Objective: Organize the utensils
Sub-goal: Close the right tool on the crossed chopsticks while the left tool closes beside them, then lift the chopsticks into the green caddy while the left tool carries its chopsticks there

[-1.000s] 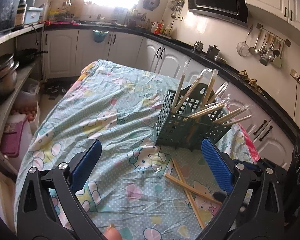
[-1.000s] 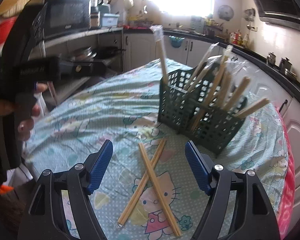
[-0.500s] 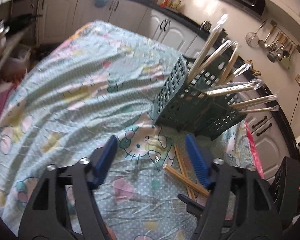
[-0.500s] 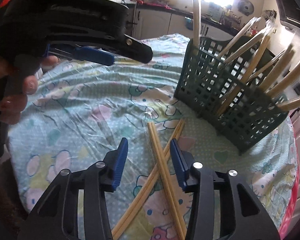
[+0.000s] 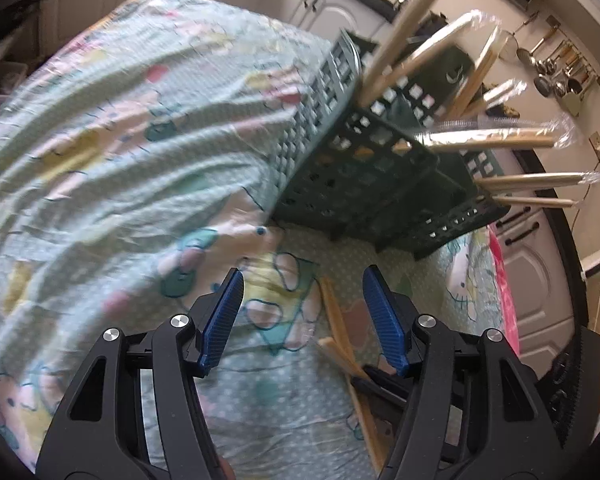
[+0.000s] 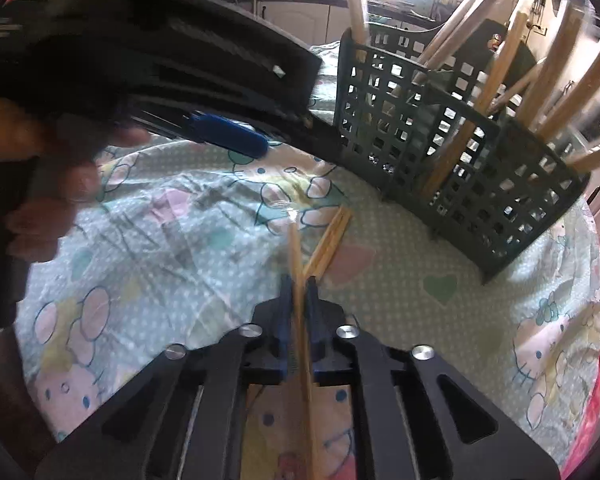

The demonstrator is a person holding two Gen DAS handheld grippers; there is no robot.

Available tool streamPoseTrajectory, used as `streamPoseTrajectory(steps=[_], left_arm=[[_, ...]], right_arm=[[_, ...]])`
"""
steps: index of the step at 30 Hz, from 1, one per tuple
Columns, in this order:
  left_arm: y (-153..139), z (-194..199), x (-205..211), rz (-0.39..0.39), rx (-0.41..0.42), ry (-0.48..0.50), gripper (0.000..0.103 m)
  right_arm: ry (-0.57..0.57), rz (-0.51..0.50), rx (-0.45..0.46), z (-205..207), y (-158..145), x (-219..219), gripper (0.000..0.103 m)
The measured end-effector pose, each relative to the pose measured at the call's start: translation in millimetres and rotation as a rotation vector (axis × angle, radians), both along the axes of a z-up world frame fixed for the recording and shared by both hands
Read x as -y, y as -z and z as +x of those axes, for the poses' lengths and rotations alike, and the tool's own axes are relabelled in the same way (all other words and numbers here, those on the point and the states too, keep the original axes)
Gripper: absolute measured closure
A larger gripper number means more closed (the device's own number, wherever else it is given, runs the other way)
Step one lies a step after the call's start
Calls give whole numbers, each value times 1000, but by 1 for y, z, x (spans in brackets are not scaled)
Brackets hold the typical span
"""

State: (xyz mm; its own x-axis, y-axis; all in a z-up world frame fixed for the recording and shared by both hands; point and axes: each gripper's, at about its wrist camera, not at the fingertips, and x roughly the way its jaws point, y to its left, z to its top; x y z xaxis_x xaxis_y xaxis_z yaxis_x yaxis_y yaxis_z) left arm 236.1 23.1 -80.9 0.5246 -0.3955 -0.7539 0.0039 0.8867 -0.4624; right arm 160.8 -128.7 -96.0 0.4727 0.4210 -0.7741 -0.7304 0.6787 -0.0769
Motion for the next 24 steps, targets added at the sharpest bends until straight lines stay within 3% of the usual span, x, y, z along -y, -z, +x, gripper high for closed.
streamPoseTrajectory(steps=[4,9,13,18,20,24], left_arm=[[7,7,11,-1,-32,35,49],[16,15,24,12,-69,49,49],[19,20,35,44,-68,60,65],[25,26,42,96,-68,54,78],[26,27,42,119,-63,51,88],[29,26,29,98,-57,56,95]], right_arm=[[10,-15,-6,-4,-4,24,97],[107,6,-21,8,-11,59,97],[180,63,-19,18,-22,83,97],[197,119,5,13,-39,91,97],[192,136,14,9,-44,87,97],[167,182,31,3,-57,80,97]])
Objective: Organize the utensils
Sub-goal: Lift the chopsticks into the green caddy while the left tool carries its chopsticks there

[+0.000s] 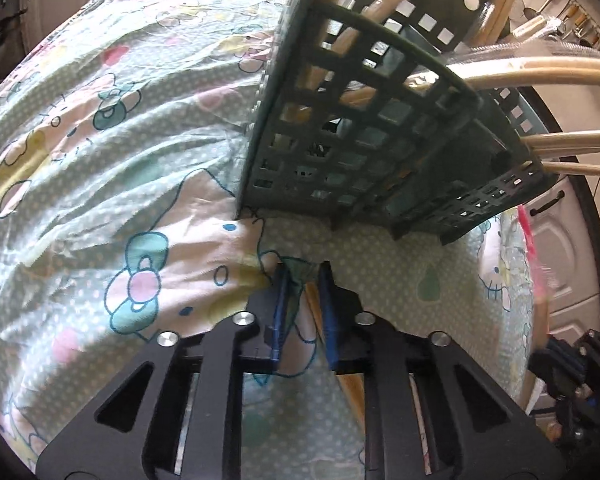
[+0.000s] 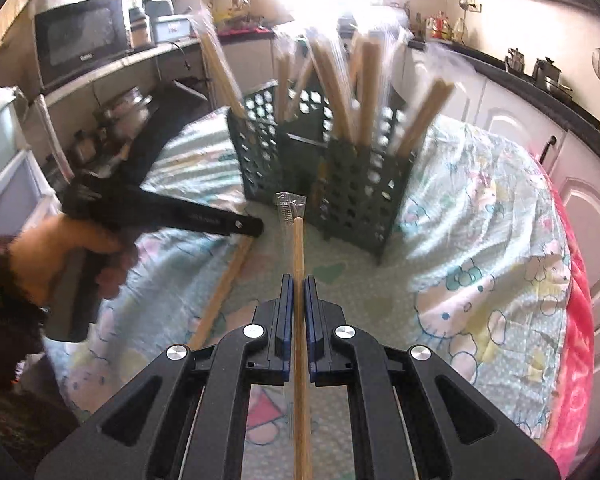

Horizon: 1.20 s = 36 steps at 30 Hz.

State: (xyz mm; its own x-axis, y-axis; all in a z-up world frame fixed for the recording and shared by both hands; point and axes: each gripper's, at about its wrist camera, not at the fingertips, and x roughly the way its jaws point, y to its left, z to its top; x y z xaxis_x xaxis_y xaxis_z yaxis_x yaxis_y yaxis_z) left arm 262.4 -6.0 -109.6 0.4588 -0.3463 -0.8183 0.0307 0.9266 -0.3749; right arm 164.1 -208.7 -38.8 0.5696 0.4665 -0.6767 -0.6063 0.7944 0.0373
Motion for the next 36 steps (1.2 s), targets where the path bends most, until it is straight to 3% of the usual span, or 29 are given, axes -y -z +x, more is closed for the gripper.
streamPoseTrajectory(steps=[6,12,24,36], left_arm=[[-5,-12,-18,-84,31,-17,100],[-27,-32,-30,-107,99,-27,103],[-90,-71,-45,-169,269,-21,103],[-156,-94,-39,-182,431,15,103]], right_arm=[[-36,62,39,-20,-25,-11,97],[-49,114,80,-28,-40,-13,97],[-33,219,143,-37,-65,-9,97],[29,328,219,-32,-101,-3,97]])
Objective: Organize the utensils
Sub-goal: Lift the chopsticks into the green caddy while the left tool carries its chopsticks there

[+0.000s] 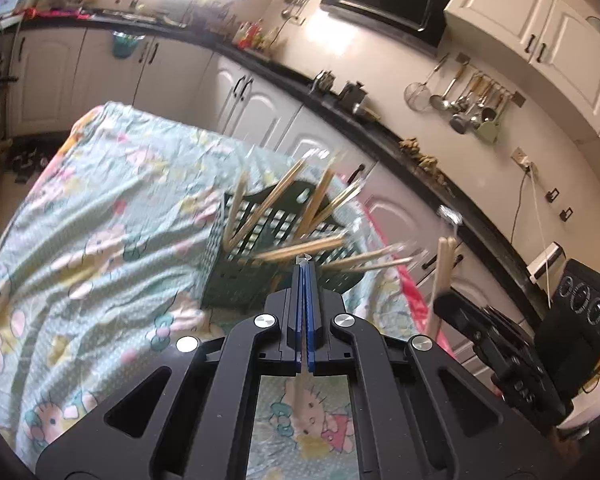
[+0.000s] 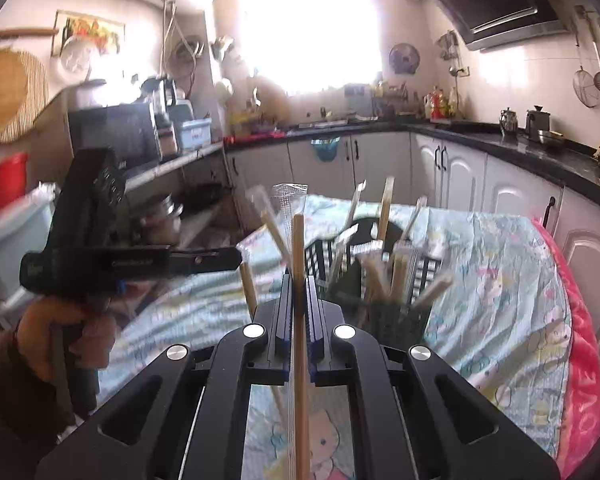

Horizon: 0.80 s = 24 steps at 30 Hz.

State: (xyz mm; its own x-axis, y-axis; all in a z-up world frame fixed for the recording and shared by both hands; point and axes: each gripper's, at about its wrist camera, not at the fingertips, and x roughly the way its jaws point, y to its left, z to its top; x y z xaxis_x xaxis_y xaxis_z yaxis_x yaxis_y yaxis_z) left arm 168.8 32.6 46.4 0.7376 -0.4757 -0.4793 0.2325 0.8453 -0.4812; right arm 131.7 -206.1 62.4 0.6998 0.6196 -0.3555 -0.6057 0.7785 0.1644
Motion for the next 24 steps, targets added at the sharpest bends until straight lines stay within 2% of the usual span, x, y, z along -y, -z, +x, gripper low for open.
streamPoseTrajectory(steps=[5,14,19,24], left_arm=[[-27,-1,3,1,55,12,103],[-81,-3,-1,17,162,14,103],[-117,-4,-2,55,241,-2,103],[-144,-1,-7,80,302,-30,103]], right_arm=[[21,63,42,10,-20,2,97],[69,150,194,35,-68,-2,97],[100,161,286,54,-90,-6,97],[150,145,345,70,-96,-11,97]])
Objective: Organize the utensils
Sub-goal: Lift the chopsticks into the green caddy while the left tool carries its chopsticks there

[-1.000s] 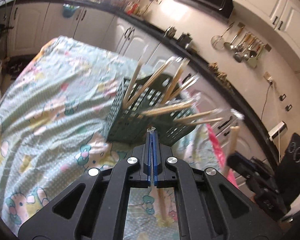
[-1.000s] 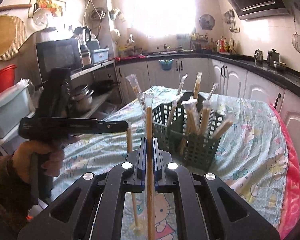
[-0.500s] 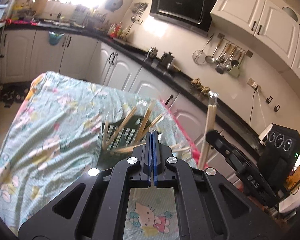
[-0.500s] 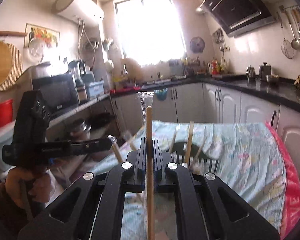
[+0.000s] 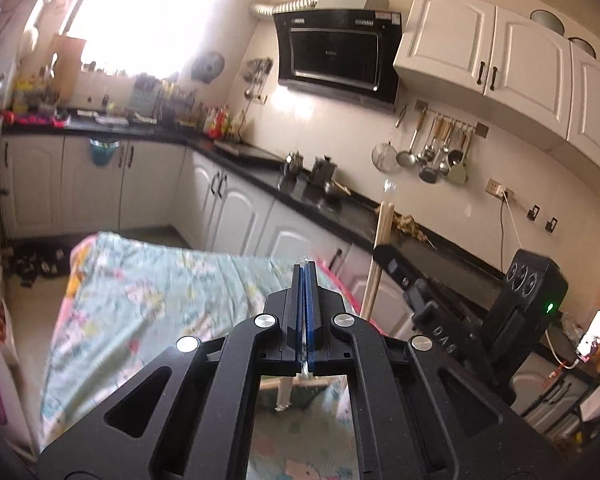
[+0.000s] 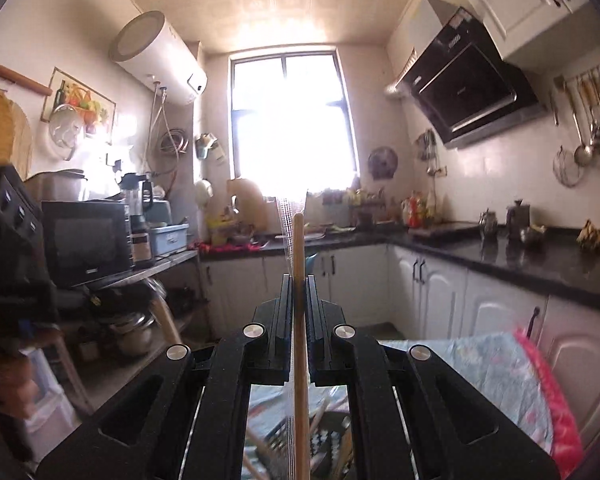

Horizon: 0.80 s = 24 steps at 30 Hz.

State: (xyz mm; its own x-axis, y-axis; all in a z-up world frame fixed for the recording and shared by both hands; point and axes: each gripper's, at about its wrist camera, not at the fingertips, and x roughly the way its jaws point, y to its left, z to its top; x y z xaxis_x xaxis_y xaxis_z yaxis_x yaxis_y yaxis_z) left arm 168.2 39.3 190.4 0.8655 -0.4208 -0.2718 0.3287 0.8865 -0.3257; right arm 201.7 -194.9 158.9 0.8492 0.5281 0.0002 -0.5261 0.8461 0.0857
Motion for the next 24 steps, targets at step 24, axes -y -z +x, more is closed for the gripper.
streamPoseTrajectory(steps=[24], left_arm=[[33,59,-4,62,13,-141,103]], right_arm=[[227,-39,-3,67,41,-48,97]])
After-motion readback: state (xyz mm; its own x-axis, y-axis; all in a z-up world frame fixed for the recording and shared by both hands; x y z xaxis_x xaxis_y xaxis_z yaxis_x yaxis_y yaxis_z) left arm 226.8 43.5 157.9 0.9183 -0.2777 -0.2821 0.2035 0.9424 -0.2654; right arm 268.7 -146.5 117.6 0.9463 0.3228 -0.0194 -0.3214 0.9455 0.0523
